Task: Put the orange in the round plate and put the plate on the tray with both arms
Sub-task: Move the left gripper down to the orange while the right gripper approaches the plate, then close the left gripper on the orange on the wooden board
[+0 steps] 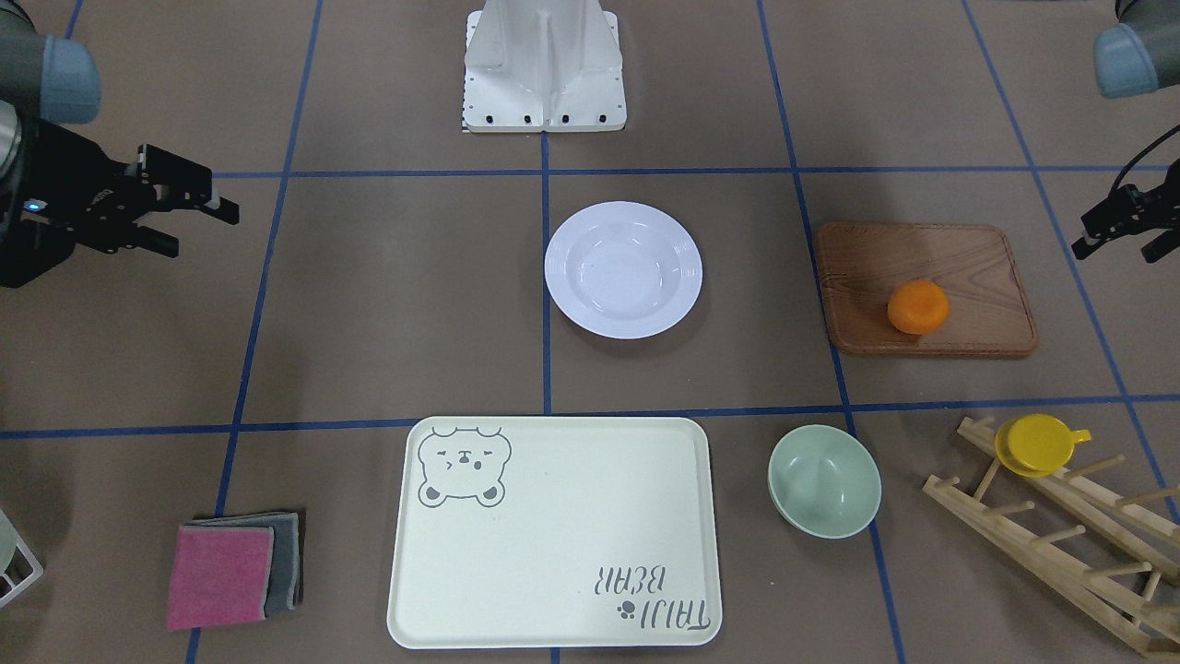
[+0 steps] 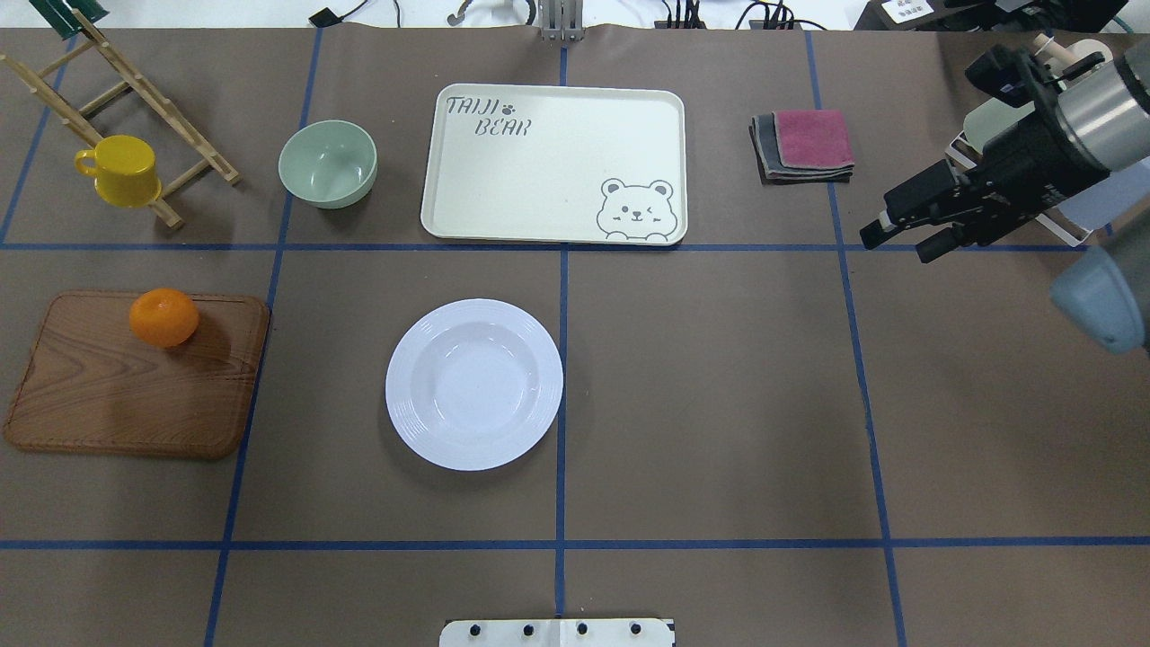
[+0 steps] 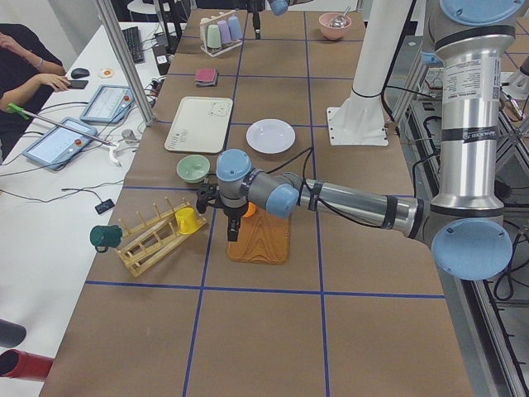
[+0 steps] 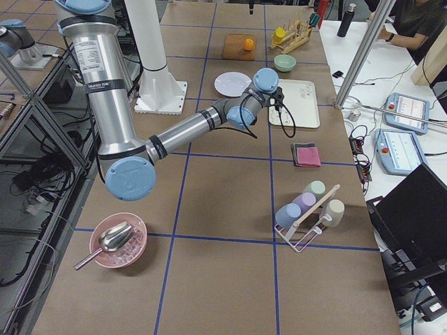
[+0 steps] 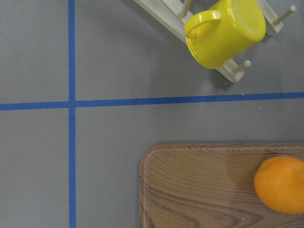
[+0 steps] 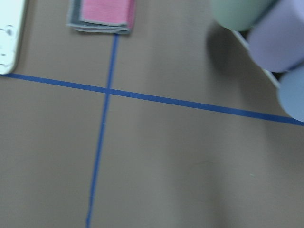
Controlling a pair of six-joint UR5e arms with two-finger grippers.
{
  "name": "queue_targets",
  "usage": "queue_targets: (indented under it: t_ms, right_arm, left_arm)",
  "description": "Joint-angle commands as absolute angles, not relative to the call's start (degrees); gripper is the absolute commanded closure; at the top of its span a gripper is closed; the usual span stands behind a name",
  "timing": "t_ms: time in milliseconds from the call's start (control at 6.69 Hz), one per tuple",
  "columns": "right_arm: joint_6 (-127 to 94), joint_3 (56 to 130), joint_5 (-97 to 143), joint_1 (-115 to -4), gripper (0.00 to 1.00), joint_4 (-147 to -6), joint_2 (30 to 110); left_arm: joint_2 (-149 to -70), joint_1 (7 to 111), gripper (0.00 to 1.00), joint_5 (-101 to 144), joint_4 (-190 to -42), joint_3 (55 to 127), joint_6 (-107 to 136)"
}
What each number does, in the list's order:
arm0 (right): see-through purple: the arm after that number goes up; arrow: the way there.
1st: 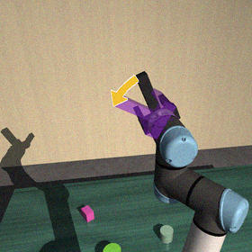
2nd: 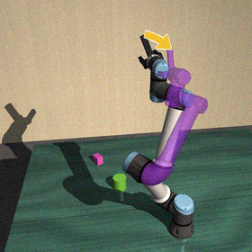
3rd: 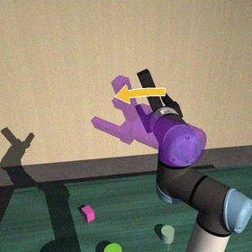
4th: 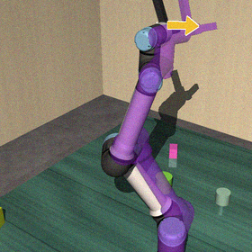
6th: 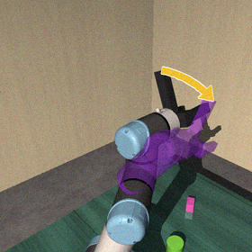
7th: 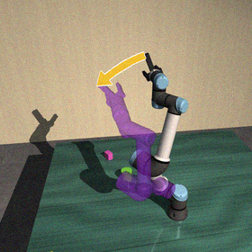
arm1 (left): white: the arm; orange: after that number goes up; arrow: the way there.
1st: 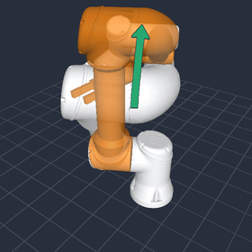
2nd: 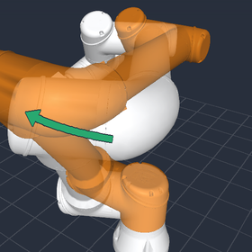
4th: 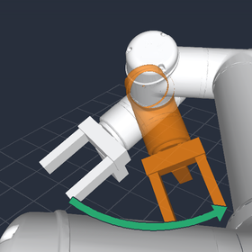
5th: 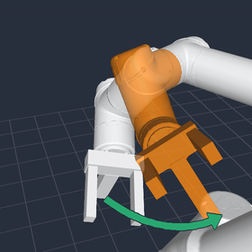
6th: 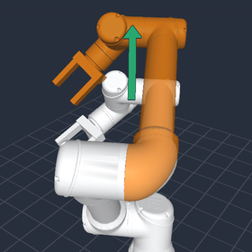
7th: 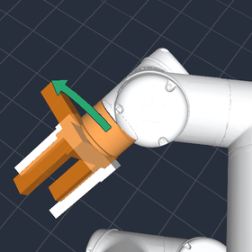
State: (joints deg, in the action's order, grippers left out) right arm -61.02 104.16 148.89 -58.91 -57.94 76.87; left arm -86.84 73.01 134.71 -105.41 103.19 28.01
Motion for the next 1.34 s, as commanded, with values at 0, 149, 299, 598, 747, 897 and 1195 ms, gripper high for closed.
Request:
queue_targets:
  t_ms: [0, 149, 299, 598, 747, 897, 1195]
  right_arm:
    - [-91.36, 101.25, 130.00, -46.04, 0.00, -33.14, 74.63]
    - [-94.28, 101.42, 124.42, -42.14, 0.00, -31.13, 74.10]
    - [-97.09, 101.34, 123.32, -40.88, 0.00, -31.11, 73.92]
    - [-99.84, 101.69, 121.12, -39.21, 0.00, -31.03, 72.52]
    - [-100.89, 101.69, 121.03, -38.59, 0.00, -31.03, 72.16]
    - [-100.90, 101.69, 120.42, -38.06, 0.00, -30.94, 72.16]
    - [-100.99, 101.95, 118.48, -36.74, 0.00, -30.94, 72.07]
  left_arm:
    - [-89.11, 69.45, 0.02, 134.21, -106.43, 103.18, 33.98]
    - [-90.60, 65.95, 0.02, 130.82, -106.44, 104.49, 38.71]
    - [-90.96, 61.83, 0.01, 127.56, -106.44, 105.81, 42.85]
    - [-92.28, 55.75, 0.01, 124.82, -107.13, 105.74, 48.93]
    - [-92.63, 54.59, 0.01, 124.72, -107.92, 105.30, 50.87]
    - [-92.72, 54.23, 0.01, 124.72, -108.02, 104.16, 51.06]
    - [-94.82, 52.21, 0.01, 122.53, -110.37, 99.00, 51.33]
